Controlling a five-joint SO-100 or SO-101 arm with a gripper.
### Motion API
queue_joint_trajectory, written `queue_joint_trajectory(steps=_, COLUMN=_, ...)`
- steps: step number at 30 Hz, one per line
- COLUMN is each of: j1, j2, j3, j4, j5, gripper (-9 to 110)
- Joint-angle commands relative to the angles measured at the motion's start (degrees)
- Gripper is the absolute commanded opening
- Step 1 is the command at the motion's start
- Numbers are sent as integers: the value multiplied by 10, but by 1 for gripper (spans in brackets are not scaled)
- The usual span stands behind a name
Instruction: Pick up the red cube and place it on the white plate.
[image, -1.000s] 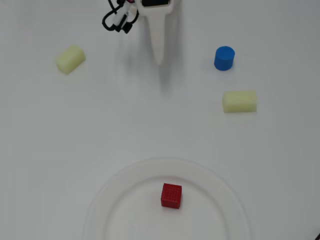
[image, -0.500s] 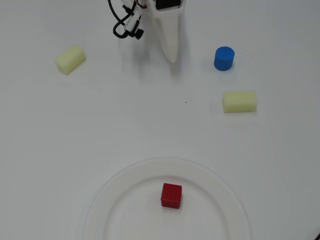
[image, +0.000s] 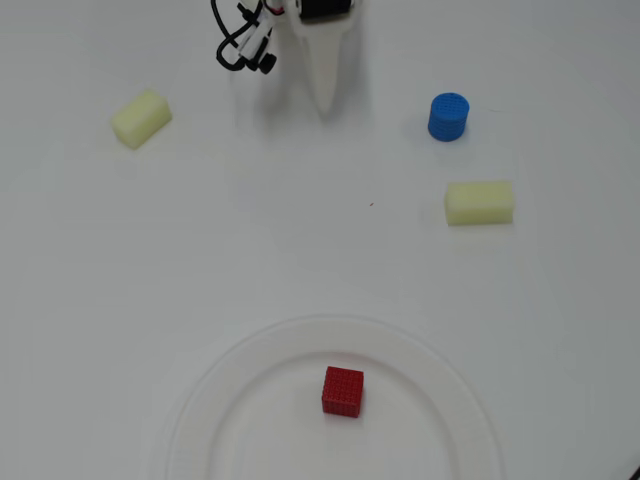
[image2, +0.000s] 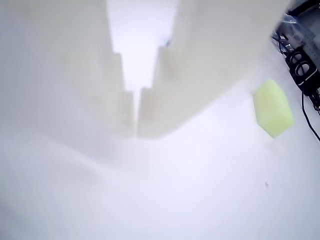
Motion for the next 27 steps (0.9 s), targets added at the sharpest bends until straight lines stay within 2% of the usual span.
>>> queue_joint_trajectory(steps=1, j1=-2, j2=24, j3=0, j4=11, j5=16, gripper=0)
queue_joint_trajectory(steps=5, j1=-3, j2=24, j3=-1, j4=11, j5=79, gripper=0)
queue_joint_trajectory(steps=13, j1=0, j2=24, j3=-2, j4=14, j5=125, gripper=0)
queue_joint_trajectory(steps=24, j1=17, j2=23, j3=-3, j4=13, j5=143, gripper=3)
queue_joint_trajectory(steps=27, j1=18, j2=23, j3=-3, j4=13, j5=134, gripper=0)
